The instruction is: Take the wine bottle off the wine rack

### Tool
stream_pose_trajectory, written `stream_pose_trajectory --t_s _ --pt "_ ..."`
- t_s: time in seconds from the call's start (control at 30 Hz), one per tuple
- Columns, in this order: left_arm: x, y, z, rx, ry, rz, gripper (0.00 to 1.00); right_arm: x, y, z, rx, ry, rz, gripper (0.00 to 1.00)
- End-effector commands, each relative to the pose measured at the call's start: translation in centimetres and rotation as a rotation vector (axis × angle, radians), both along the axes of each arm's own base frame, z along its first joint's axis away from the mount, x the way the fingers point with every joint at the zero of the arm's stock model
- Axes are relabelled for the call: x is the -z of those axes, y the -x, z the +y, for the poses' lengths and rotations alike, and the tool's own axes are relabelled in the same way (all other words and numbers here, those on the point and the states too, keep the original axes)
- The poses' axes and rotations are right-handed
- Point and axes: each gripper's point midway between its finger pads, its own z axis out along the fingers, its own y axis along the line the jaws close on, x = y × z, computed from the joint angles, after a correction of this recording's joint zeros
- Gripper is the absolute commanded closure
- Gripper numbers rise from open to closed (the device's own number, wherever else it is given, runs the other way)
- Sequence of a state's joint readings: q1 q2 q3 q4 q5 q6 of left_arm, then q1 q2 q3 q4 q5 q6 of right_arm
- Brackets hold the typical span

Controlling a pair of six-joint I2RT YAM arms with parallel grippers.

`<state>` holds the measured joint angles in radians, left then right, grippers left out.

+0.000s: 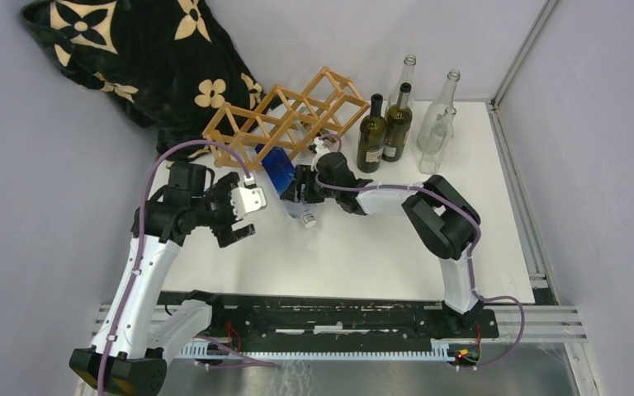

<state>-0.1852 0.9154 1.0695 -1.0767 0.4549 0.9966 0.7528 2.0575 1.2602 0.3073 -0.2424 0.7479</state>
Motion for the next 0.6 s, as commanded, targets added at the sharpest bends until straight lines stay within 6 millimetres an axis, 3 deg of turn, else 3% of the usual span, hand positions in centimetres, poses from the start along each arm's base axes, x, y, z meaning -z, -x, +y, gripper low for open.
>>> stream_pose_trajectory --t_s 0.0,0.13,0.27,0.57 --pt "-0.4 -0.4 0.1 0.082 -0.044 -0.077 0.0 -9.1 1.8 0.5 -0.041 -0.209 -0.14 0.92" --pt "-0.6 -1.3 0.6 0.096 -0.087 -0.149 0.0 -9.5 5.8 -1.4 -0.086 -0.231 -0.136 1.0" --pt "-0.4 -1.7 0.8 0.157 -0.138 -0.204 0.0 -8.7 9.4 -3.9 -0.12 -0.233 -0.112 1.0" --pt "0.5 -1.8 -0.1 0.355 -0.199 -0.285 0.0 -11.5 14.4 -6.6 -0.239 -0.273 -0.164 1.0"
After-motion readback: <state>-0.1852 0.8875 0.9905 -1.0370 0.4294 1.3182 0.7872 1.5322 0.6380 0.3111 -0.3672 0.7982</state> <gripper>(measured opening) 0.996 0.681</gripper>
